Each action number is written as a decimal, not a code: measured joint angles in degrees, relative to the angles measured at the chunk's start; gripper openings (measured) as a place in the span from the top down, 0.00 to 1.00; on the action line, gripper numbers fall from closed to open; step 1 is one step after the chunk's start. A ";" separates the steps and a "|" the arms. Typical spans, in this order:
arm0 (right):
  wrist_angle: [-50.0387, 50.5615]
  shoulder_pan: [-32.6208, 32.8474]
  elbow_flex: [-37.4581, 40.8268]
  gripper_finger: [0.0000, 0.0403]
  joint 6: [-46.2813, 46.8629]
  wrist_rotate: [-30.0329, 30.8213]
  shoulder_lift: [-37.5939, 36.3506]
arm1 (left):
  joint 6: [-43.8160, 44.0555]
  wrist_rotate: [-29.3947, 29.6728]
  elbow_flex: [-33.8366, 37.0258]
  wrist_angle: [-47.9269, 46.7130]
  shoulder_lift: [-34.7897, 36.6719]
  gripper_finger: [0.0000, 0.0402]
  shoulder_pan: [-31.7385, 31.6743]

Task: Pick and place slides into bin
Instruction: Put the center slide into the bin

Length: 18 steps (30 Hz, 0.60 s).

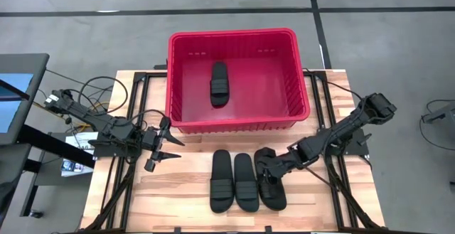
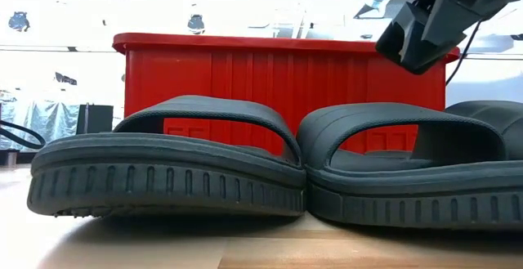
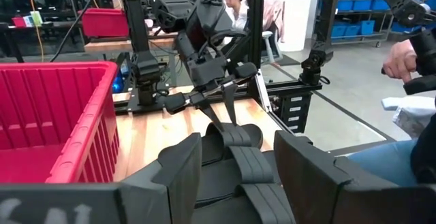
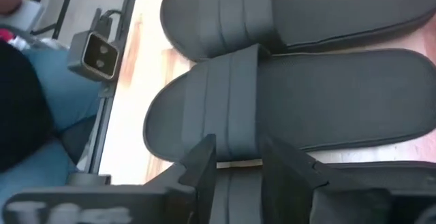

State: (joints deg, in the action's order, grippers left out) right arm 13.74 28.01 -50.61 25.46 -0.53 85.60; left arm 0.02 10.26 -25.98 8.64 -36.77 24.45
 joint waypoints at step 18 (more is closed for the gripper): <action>-0.40 -2.36 0.68 0.72 -1.49 0.36 0.63 | -0.03 0.00 0.00 -0.07 0.00 0.56 0.00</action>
State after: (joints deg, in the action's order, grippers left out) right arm 13.34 25.65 -49.93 23.97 -0.16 86.23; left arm -0.01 10.26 -25.98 8.58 -36.77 24.45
